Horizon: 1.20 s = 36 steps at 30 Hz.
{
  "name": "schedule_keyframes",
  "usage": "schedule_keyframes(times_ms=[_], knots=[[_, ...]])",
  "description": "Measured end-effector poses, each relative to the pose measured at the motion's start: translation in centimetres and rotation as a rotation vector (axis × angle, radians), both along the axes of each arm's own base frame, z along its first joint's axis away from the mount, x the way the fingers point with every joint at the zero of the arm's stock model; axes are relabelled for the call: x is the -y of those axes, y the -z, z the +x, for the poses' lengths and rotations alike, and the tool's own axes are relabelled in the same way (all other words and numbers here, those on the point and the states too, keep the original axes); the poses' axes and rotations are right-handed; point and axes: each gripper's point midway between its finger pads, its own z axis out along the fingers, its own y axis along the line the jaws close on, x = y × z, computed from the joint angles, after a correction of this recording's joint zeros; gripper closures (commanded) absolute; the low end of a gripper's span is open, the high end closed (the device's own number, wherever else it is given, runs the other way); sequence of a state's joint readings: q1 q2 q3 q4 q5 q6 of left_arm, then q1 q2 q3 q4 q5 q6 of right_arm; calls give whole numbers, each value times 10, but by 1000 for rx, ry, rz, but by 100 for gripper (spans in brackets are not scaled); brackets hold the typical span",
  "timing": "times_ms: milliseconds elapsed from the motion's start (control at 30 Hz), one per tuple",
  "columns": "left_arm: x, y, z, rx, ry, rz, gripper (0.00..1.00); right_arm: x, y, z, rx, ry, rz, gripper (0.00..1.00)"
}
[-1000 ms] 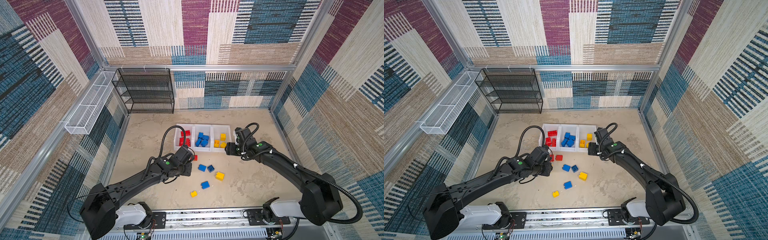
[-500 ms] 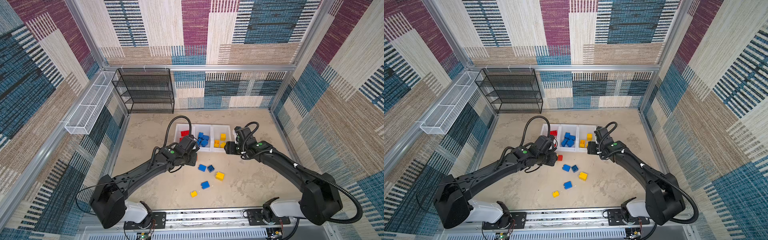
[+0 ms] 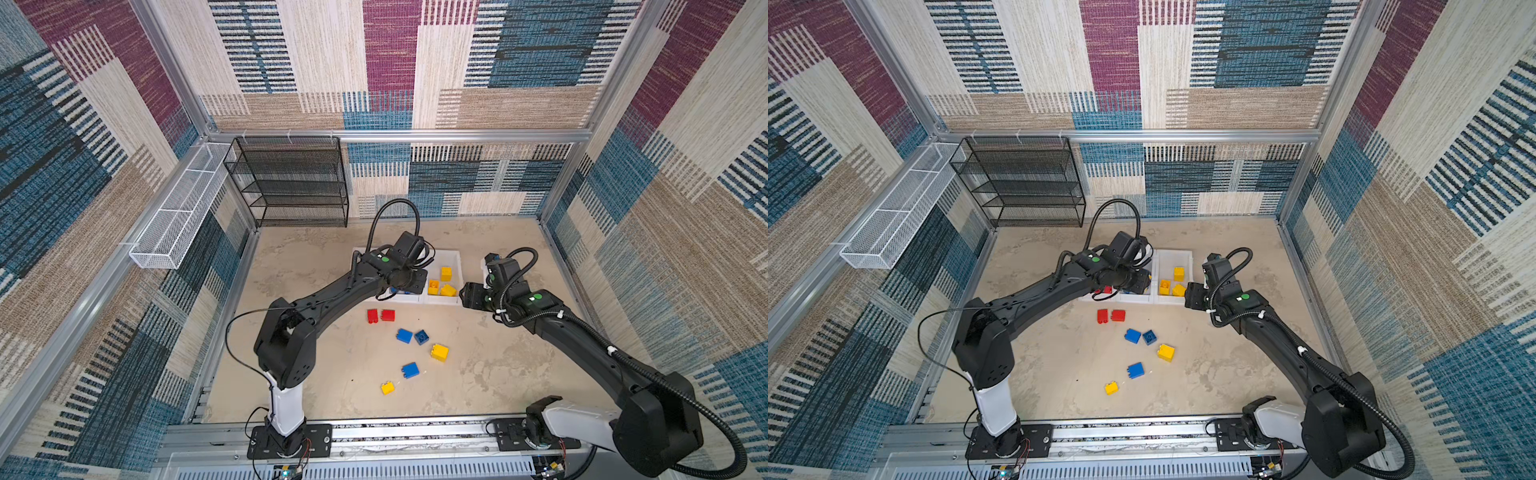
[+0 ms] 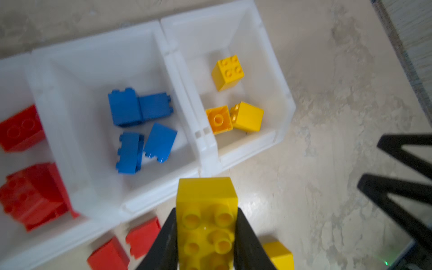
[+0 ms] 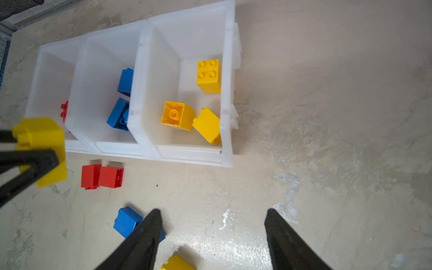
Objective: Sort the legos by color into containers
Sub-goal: 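Lift the yellow brick with the left gripper toward the bin, then drop the yellow brick into the yellow compartment while the right gripper lowers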
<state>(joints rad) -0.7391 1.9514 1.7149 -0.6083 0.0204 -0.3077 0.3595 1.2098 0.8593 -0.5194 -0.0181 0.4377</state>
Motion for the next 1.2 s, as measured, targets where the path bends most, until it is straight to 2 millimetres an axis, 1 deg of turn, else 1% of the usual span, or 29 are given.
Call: schedule_keyframes(times_ms=[100, 200, 300, 433, 500, 567, 633, 833, 900, 1000, 1100, 1200], knots=[[28, 7, 21, -11, 23, -31, 76, 2, 7, -10, -17, 3, 21, 27], [49, 16, 39, -11, 33, -48, 75, 3, 11, -18, -28, 6, 39, 26], [67, 23, 57, -1, 41, -69, 74, 7, 13, -21, -30, 15, 41, 26], [81, 35, 71, 4, 43, -74, 69, 11, 14, -24, -34, 22, 47, 26], [83, 43, 74, -1, 41, -67, 65, 12, 13, -24, -31, 25, 50, 25], [83, 51, 75, -10, 38, -55, 58, 12, 11, -25, -28, 22, 55, 25], [82, 54, 75, -16, 35, -47, 53, 12, 11, -26, -30, 22, 55, 24], [80, 51, 73, -18, 35, -45, 49, 13, 6, -26, -22, 14, 48, 22], [77, 46, 70, -17, 36, -45, 49, 15, 8, -28, -32, 16, 36, 22], [72, 31, 64, -7, 36, -54, 49, 16, 9, -31, -40, 18, 32, 22], [66, 12, 57, 10, 39, -66, 49, 18, 4, -33, -25, 23, 31, 23], [52, -8, 41, 21, 39, -75, 49, 22, 6, -35, -33, 29, 9, 23]])
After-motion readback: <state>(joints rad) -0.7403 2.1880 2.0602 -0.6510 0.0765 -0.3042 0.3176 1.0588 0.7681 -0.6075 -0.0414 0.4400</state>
